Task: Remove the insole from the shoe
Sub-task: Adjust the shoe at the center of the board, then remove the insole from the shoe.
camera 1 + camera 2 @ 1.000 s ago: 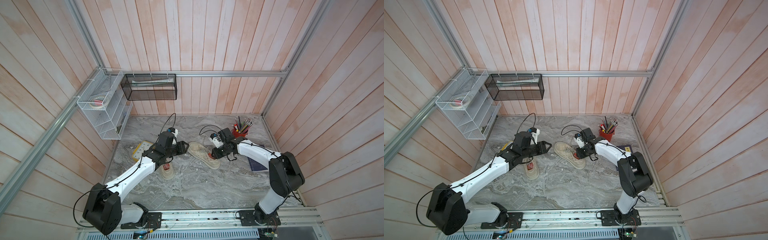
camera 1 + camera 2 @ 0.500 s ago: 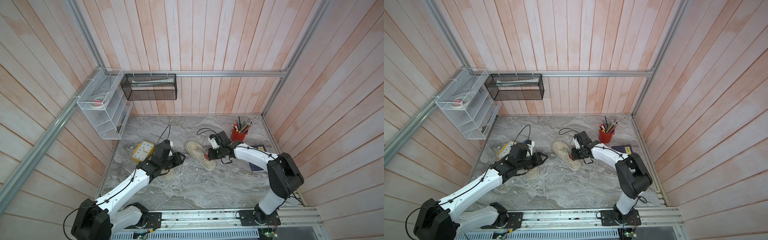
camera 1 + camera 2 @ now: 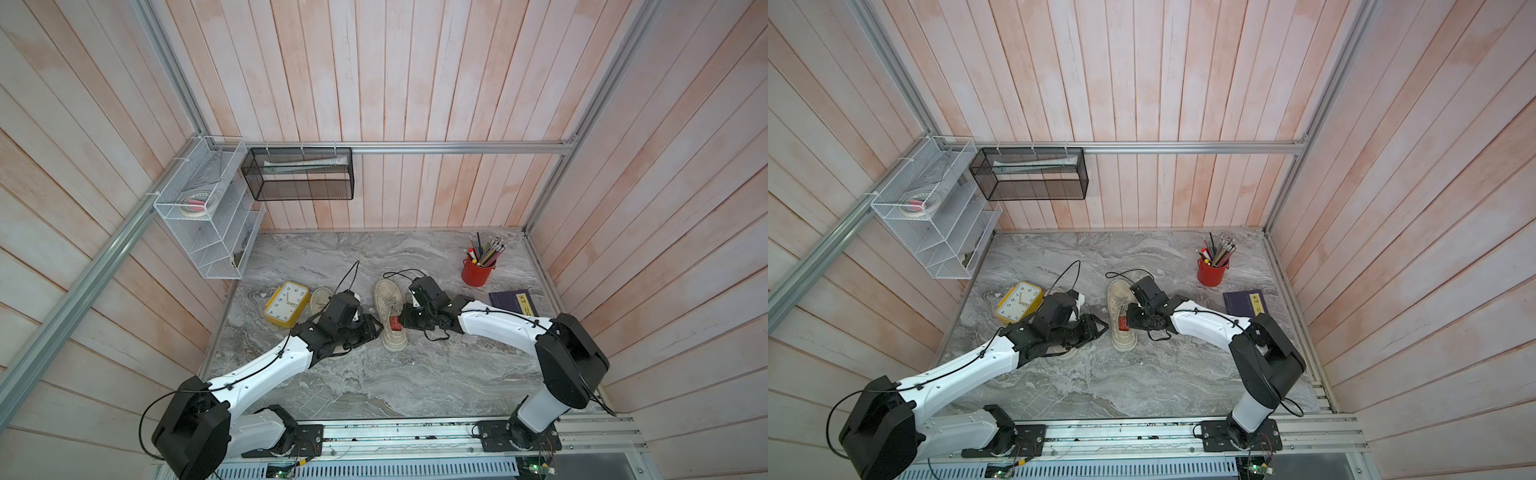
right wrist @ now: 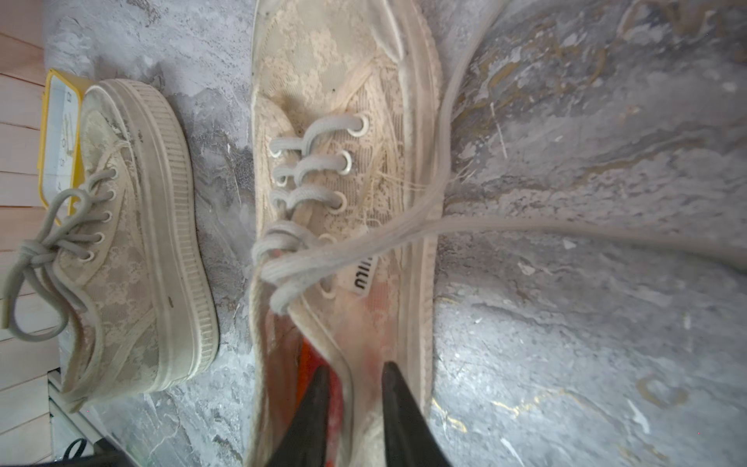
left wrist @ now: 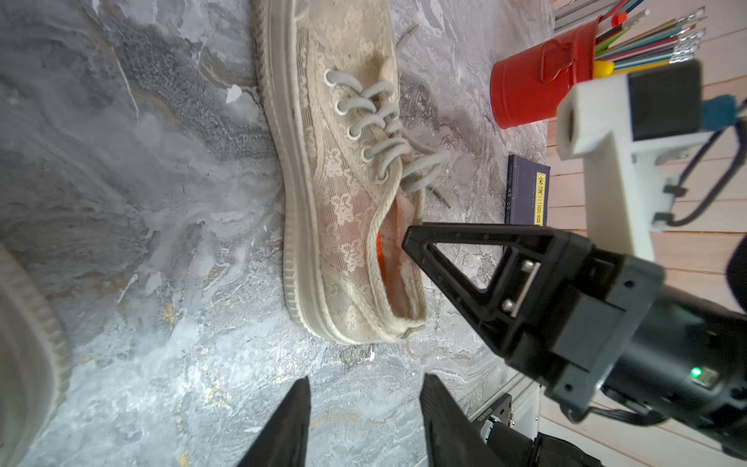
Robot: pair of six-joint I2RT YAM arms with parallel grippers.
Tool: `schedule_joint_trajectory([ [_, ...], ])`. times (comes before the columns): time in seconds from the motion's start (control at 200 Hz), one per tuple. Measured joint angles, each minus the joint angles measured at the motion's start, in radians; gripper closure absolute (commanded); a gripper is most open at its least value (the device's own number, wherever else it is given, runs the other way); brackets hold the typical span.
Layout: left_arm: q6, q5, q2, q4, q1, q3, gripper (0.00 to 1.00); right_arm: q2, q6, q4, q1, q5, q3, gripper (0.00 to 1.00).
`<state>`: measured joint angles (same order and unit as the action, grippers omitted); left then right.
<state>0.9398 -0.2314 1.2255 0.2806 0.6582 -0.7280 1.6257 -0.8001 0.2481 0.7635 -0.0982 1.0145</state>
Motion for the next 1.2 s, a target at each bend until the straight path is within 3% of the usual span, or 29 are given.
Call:
schedule_joint_trajectory([
  [0.085,0.013,0.001,0.005,0.000,0.009,0.000,0.55,-0.090,0.003,-0.006,-0.004,0.020,-0.048,0.49],
  [0.305,0.020,0.003,0.114,0.025,0.069,-0.036,0.53,-0.319,-0.032,-0.064,-0.035,0.047,-0.193,0.54],
  [0.485,-0.039,0.035,0.237,0.064,0.075,-0.162,0.52,-0.332,-0.068,-0.065,-0.038,0.044,-0.254,0.56],
  [0.725,-0.149,0.085,0.385,0.103,0.051,-0.315,0.56,-0.274,-0.068,-0.069,-0.036,0.022,-0.214,0.56],
  [0.935,-0.213,0.107,0.456,0.129,0.016,-0.335,0.68,-0.201,-0.068,-0.077,-0.024,-0.005,-0.179,0.53],
  [1.085,-0.233,0.109,0.461,0.131,0.011,-0.335,0.86,-0.124,-0.060,-0.077,-0.009,-0.024,-0.124,0.52],
  [1.2,-0.241,0.109,0.457,0.123,0.011,-0.329,0.93,-0.066,-0.047,-0.073,-0.005,-0.035,-0.075,0.52],
])
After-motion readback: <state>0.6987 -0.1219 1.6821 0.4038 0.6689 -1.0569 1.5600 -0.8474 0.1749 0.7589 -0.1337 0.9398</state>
